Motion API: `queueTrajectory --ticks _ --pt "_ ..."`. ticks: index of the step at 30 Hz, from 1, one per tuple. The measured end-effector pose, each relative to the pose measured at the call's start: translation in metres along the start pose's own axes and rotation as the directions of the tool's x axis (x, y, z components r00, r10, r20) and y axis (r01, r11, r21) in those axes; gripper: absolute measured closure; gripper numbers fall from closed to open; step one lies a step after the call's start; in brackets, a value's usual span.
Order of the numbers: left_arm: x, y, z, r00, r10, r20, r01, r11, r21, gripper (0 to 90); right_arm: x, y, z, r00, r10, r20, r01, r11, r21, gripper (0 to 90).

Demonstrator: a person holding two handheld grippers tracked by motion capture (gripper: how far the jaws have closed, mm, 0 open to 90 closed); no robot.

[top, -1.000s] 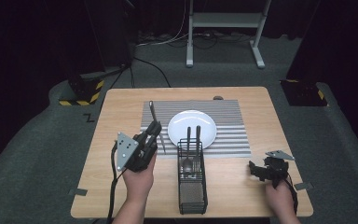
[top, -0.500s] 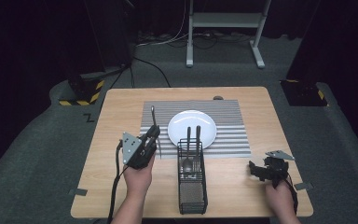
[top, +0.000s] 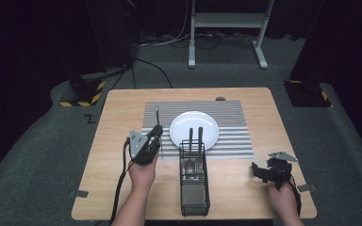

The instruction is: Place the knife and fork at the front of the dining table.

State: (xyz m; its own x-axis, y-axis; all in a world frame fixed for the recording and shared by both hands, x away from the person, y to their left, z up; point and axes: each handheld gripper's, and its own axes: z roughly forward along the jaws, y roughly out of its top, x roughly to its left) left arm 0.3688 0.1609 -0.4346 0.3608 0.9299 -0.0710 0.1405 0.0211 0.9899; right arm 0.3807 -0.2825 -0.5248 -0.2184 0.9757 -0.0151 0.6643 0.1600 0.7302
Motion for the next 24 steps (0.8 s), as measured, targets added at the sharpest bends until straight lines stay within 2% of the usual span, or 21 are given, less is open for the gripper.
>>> queueTrajectory --ticks 3,6,13,24 --pt "0.003 -0.003 0.006 1.0 0.003 -0.003 -0.003 0.9999 0.015 81.8 0.0 0.0 0.0 1.0 0.0 0.0 0.0 1.0 0.0 10.1" --pt "0.007 -0.006 0.012 0.9998 -0.018 0.002 0.018 0.9994 0.03 81.8 0.0 0.0 0.0 1.0 0.0 0.0 0.0 1.0 0.0 10.1" --pt "0.014 -0.012 0.02 0.9996 -0.022 -0.016 0.023 0.9982 0.056 81.8 0.0 0.0 0.0 1.0 0.0 -0.001 0.0 1.0 0.0 10.4" --pt "0.018 -0.016 0.028 0.9992 -0.03 -0.026 0.032 0.997 0.07 81.8 0.0 0.0 0.0 1.0 -0.001 -0.001 0.001 1.0 -0.001 10.4"
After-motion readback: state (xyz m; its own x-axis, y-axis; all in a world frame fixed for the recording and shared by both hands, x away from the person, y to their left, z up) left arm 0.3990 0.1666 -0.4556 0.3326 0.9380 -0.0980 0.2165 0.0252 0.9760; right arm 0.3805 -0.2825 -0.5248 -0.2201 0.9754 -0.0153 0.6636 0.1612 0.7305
